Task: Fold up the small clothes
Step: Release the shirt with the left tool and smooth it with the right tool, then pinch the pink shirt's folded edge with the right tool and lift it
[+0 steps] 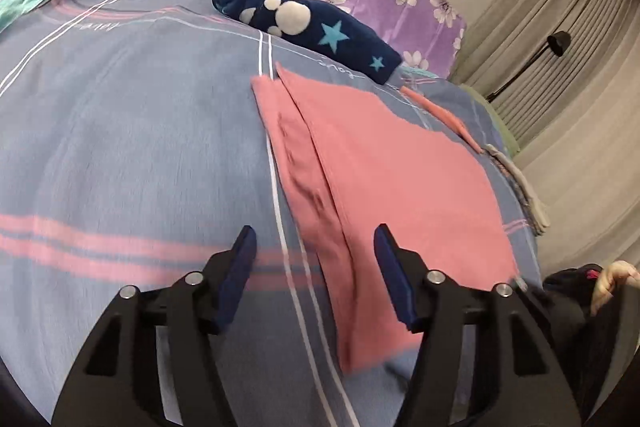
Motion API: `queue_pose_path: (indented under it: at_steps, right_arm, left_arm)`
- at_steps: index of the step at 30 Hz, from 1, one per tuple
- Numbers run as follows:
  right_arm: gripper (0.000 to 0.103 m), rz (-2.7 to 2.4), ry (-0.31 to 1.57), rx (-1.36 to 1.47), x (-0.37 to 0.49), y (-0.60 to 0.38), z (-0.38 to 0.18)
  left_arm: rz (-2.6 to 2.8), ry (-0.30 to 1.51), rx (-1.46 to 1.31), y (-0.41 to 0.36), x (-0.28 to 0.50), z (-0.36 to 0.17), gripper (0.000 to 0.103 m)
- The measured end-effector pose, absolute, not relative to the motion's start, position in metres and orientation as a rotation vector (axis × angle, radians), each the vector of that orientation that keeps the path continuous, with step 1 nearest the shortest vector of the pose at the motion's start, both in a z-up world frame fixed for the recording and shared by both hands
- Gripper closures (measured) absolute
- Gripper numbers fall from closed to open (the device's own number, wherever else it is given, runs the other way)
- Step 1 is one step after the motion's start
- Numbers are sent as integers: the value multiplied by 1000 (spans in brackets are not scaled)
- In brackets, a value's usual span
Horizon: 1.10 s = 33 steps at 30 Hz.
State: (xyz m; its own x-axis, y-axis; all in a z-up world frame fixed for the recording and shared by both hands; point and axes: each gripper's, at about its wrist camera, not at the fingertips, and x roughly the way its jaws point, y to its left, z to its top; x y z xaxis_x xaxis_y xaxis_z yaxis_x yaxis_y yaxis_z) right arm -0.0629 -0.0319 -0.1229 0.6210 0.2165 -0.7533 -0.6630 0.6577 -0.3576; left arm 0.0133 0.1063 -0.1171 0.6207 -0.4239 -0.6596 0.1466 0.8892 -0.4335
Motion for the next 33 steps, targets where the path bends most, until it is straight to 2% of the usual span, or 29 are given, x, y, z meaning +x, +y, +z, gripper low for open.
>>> queue_pose_path:
  at_steps: [12,14,15,16,17,18,24,33]
  right_arm:
    - [42,428,721,-660,-34,-9,-134]
    - [42,385,694,-680,-25,-2,-137]
    - [43,368,687,-685,-22,0,-138]
    - [51,366,689,-681,-19,2,-138]
    - [79,375,702,-675,-16,2,-138]
    - [88,354,702,-675,-13,1,-139]
    - [90,410,683,-404,-8,-45,-104]
    - [90,408,666,-168,-12,-108,-64]
  left_arm:
    - [-421,922,-410,87,126,-128,43]
    - [-412,925,-406,84,136,-128,62]
    - [-393,939,-411,83,143,-130,79]
    - [-389,951,-426,85,147,-132,90]
    - [-396,962,-450,85,152,-133,91]
    - [-398,968,-470,86,155,-133,92]
    - [-379,929,-388,75,148,-107,93]
    - [-349,889,-278,32,143,-59,93]
